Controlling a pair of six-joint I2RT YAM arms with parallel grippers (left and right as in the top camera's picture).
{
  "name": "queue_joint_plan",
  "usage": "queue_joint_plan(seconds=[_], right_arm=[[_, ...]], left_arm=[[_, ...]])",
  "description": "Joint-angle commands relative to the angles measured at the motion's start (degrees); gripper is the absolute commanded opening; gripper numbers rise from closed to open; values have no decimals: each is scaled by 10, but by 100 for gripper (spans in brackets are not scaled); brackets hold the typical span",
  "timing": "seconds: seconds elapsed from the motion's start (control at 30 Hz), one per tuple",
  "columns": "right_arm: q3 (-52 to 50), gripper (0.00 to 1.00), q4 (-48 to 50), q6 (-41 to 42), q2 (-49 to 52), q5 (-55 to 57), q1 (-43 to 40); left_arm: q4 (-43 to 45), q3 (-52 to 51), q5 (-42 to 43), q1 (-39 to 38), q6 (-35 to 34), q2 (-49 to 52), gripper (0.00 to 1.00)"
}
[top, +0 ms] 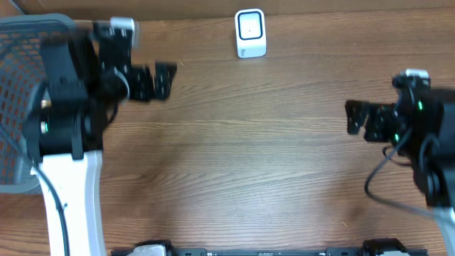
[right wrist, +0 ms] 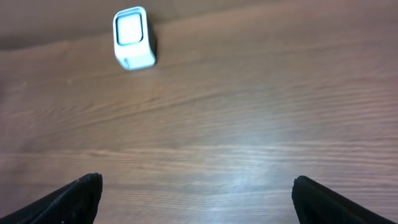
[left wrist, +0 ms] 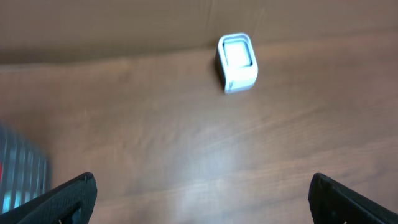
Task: Scan the item barcode
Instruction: 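Reach the left gripper into the grey basket toward the items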
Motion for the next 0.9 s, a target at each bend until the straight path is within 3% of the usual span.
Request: queue_joint_plan(seconds=[0.0,0.03,0.13,0.3,0.53,0.63,0.87], right_arm=[[38,100,-4,0,59,-98,3],[38,100,-3,-7,70,-116,3],[38,100,-7,-7,102,-139,3],[38,99,-26,-8,133,-139,3],[38,99,-34,-8,139,-134,3],[38,99,-34,-7,139,-126,3],[38,99,-64,-7,139,-111,3]], left_arm=[[23,76,9,12,33,57,100],[33,93,-20,22,23,68,100],[48,137,-127,82,-94,97,100],[42,149,-168,226,-176,133,94],[-13,149,-167,351,-172,207,87],[-39,149,-177,359,-140,254,82],[-79,149,-194,357,-153,386,73]])
